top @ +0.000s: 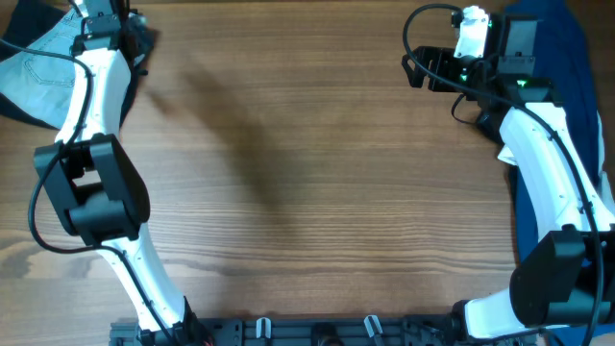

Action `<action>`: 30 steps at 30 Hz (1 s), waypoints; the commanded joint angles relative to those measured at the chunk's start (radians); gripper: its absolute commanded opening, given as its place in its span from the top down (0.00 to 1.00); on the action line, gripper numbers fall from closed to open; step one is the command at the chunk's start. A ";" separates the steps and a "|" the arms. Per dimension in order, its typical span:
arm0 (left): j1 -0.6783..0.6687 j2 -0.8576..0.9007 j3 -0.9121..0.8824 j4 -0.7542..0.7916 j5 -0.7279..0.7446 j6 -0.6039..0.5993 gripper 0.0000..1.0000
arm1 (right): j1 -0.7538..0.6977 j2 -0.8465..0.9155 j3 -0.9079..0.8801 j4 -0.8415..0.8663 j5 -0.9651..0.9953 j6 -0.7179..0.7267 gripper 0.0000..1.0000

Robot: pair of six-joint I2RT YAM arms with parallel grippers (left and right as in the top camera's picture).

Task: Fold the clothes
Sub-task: 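Lower the jeans onto the black garment and open the left gripper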

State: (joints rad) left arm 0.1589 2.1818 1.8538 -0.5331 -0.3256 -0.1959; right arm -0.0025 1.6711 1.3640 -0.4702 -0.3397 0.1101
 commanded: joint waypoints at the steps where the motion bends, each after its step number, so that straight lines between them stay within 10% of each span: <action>1: 0.005 -0.007 -0.002 -0.027 0.041 0.009 0.00 | 0.006 -0.018 0.014 0.002 -0.020 -0.013 0.00; 22: 0.003 -0.132 -0.001 -0.213 0.318 0.331 0.00 | 0.006 -0.018 0.014 -0.029 -0.019 -0.006 0.00; 28: 0.004 -0.132 -0.001 -0.219 0.316 0.269 0.36 | 0.006 -0.018 0.014 -0.020 -0.005 -0.036 0.00; 30: 0.004 -0.132 -0.001 -0.222 0.317 0.225 0.26 | 0.006 -0.018 0.014 -0.010 0.027 -0.035 0.00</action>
State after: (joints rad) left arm 0.1589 2.0624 1.8526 -0.7544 -0.0311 0.0799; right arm -0.0025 1.6711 1.3640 -0.4934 -0.3389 0.1020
